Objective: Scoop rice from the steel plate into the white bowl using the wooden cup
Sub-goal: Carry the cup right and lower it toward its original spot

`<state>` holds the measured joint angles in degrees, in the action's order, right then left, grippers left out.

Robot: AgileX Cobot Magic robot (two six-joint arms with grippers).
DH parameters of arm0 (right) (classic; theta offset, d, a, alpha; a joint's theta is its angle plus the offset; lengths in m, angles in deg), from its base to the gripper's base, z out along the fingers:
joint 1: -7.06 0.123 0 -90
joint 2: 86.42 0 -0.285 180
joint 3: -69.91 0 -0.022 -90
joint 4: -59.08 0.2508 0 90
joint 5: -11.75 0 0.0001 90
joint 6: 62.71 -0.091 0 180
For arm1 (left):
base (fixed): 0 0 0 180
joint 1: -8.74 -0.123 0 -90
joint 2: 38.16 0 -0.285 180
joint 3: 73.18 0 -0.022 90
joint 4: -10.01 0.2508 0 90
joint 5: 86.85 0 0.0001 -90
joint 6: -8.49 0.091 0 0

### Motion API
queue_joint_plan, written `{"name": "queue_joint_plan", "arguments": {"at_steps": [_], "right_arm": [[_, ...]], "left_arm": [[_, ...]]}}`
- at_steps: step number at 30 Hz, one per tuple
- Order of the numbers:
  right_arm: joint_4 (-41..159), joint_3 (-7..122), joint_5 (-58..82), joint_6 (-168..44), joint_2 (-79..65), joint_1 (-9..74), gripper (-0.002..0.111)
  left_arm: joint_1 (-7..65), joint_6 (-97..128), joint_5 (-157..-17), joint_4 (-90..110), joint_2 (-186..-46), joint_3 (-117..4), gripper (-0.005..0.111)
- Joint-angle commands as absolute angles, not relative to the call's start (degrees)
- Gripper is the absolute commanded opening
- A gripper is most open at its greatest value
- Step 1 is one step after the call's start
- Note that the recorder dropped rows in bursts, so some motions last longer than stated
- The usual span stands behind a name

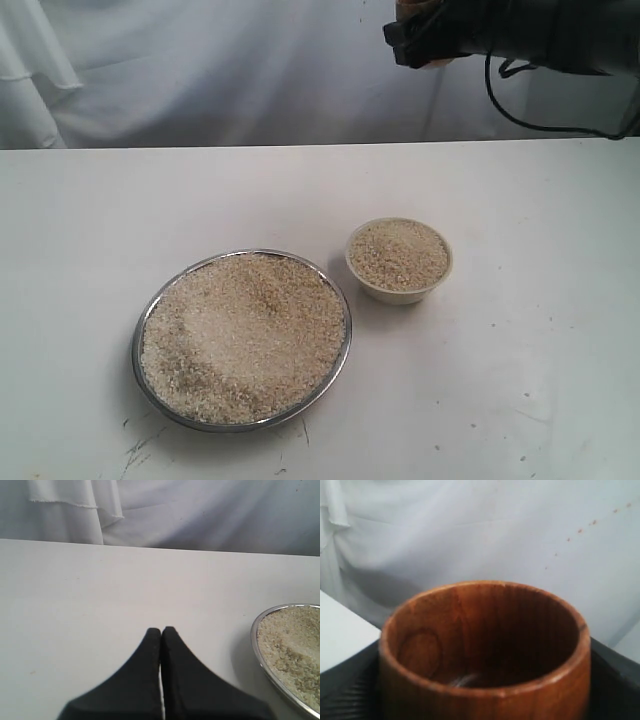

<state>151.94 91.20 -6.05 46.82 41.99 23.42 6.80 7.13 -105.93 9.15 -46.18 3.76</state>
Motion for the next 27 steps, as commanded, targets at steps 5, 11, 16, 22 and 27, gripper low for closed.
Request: {"name": "queue_joint_plan", "arguments": {"at_steps": [5, 11, 16, 22, 27], "right_arm": [[113.85, 98.34, 11.75, -5.37, 42.83, 23.06, 0.000], [82.03, 94.67, 26.37, -42.40, 42.32, 23.73, 0.000], [79.36, 87.72, 34.47, -46.40, 42.32, 23.89, 0.000], [66.84, 72.77, 47.53, -55.39, 40.15, 25.15, 0.000], [60.92, 57.16, 63.65, -58.11, 34.60, 25.80, 0.000]], "left_arm": [[6.95, 7.14, -105.12, 9.22, -45.94, 4.03, 0.000], [6.95, 7.14, -105.12, 9.22, -45.94, 4.03, 0.000], [6.95, 7.14, -105.12, 9.22, -45.94, 4.03, 0.000], [6.95, 7.14, -105.12, 9.22, -45.94, 4.03, 0.000], [6.95, 7.14, -105.12, 9.22, -45.94, 4.03, 0.000]]}}
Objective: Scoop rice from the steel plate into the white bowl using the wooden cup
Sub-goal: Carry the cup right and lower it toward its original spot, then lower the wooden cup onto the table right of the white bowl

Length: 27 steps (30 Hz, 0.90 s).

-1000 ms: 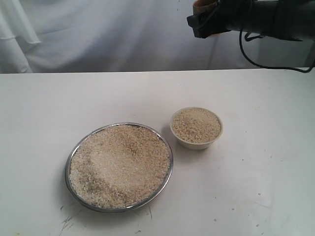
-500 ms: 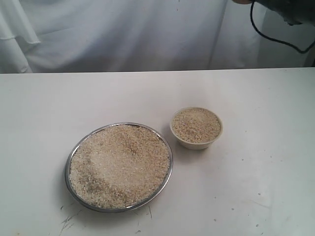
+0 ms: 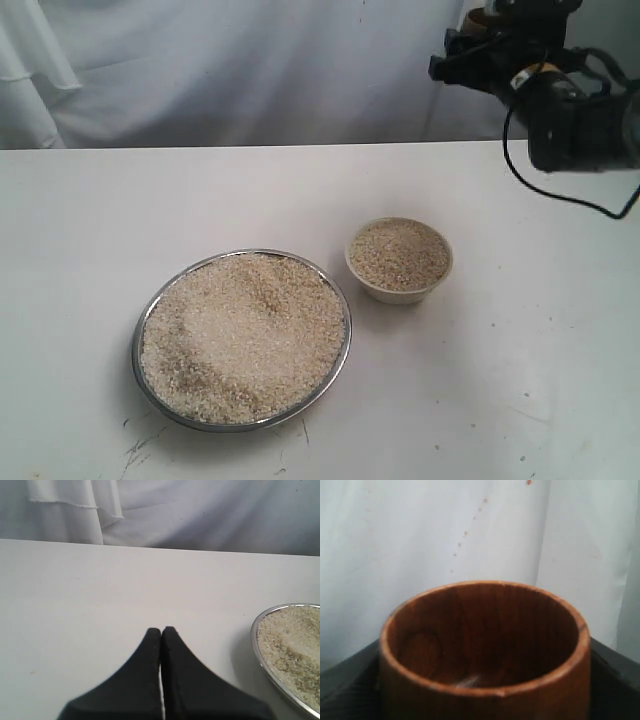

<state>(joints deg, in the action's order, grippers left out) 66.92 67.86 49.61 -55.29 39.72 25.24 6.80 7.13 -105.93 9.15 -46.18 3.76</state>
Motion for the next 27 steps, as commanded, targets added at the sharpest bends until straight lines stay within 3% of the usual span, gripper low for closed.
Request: {"name": "queue_joint_plan", "arguments": {"at_steps": [1, 14, 19, 27], "right_arm": [[60.27, 54.01, 66.43, -58.25, 33.29, 25.80, 0.000], [48.01, 30.43, 76.53, -58.24, 22.62, 25.80, 0.000], [39.83, 25.04, 81.71, -60.17, 20.18, 25.80, 0.000], [27.68, 23.70, 77.17, -64.17, 19.72, 25.70, 0.000]], "left_arm": [[6.95, 7.14, -105.12, 9.22, -45.94, 4.03, 0.000], [6.95, 7.14, -105.12, 9.22, -45.94, 4.03, 0.000], [6.95, 7.14, -105.12, 9.22, -45.94, 4.03, 0.000], [6.95, 7.14, -105.12, 9.22, -45.94, 4.03, 0.000]]}}
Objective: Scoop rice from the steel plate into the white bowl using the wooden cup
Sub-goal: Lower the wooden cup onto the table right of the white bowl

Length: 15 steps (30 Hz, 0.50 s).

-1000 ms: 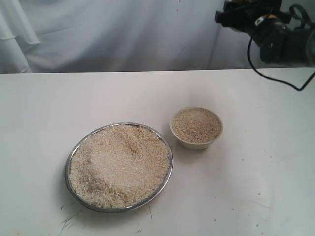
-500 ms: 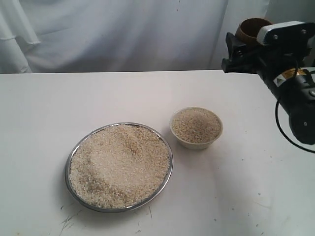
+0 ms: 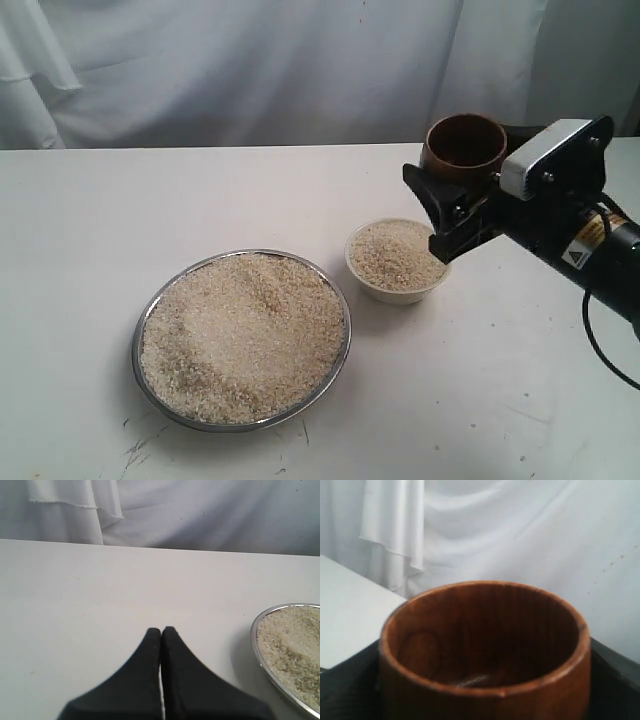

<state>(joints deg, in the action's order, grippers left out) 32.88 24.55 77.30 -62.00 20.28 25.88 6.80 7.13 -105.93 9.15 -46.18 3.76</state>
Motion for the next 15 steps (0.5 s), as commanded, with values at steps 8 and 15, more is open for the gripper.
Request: {"name": "queue_joint_plan", "arguments": {"at_steps": [8, 15], "right_arm": [[12.85, 19.84, 81.71, -71.46, 22.90, 21.32, 0.000], [3.52, 20.53, 81.71, -69.55, 28.26, 18.54, 0.000]], "left_arm": [[6.95, 7.14, -105.12, 9.22, -45.94, 4.03, 0.000], [6.95, 7.14, -105.12, 9.22, -45.94, 4.03, 0.000]]}}
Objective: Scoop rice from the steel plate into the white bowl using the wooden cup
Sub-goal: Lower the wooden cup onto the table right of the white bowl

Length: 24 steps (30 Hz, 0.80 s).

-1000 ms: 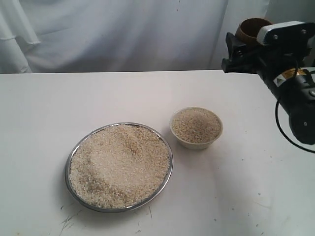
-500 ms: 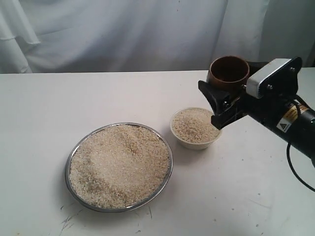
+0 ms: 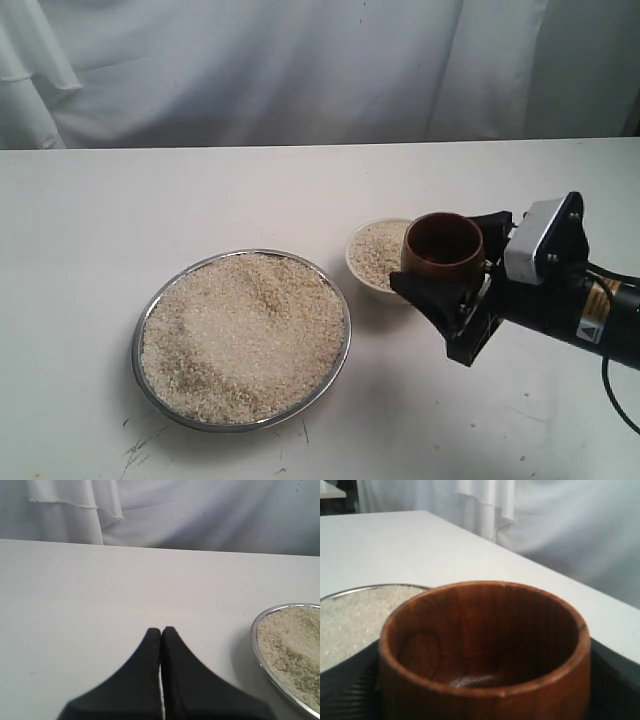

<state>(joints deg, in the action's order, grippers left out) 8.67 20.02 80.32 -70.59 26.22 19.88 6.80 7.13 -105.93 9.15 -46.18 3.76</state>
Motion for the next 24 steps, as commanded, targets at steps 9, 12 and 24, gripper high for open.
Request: {"name": "queue_joint_plan", "arguments": {"at_steps": [9, 12, 24], "right_arm": [[-7.31, 23.21, 81.71, -67.60, 32.57, 17.25, 0.000], [-7.88, 24.65, 81.71, -67.60, 35.24, 17.25, 0.000], [-14.00, 29.79, 81.71, -68.01, 41.29, 16.56, 0.000]], "left_arm": [[6.95, 7.14, -105.12, 9.22, -45.94, 4.03, 0.000], [6.95, 7.14, -105.12, 9.22, -45.94, 4.03, 0.000], [6.95, 7.14, -105.12, 9.22, -45.94, 4.03, 0.000]]}}
